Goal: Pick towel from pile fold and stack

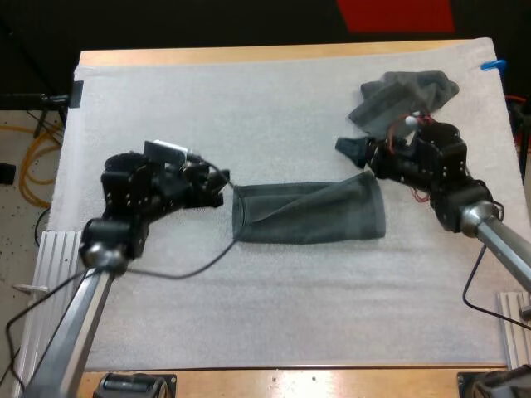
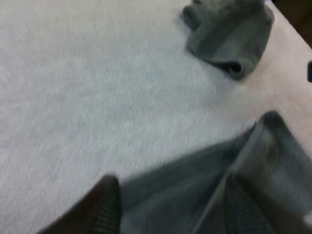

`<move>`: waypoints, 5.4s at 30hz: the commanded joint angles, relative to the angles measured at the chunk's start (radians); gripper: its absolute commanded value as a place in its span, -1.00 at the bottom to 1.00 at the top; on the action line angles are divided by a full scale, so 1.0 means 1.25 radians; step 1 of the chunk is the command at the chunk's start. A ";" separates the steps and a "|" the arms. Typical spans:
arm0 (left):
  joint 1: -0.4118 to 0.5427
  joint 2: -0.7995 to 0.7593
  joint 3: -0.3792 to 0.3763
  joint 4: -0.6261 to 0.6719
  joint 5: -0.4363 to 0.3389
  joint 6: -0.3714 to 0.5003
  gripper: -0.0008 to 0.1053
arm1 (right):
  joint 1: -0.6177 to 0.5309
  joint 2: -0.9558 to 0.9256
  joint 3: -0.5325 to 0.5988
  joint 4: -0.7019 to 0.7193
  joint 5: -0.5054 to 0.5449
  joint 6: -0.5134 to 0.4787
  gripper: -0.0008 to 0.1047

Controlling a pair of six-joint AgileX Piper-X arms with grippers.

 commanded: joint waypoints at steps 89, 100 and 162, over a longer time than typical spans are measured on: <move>0.001 -0.271 -0.007 0.412 -0.017 -0.043 0.27 | -0.062 0.141 -0.447 0.903 0.272 -0.328 0.49; 0.001 -0.271 -0.007 0.421 -0.017 -0.046 0.27 | -0.086 0.166 -0.233 0.691 0.079 -0.247 0.49; 0.001 -0.271 -0.007 0.423 0.051 -0.047 0.27 | 0.150 0.208 -0.206 0.552 0.269 -0.051 -0.49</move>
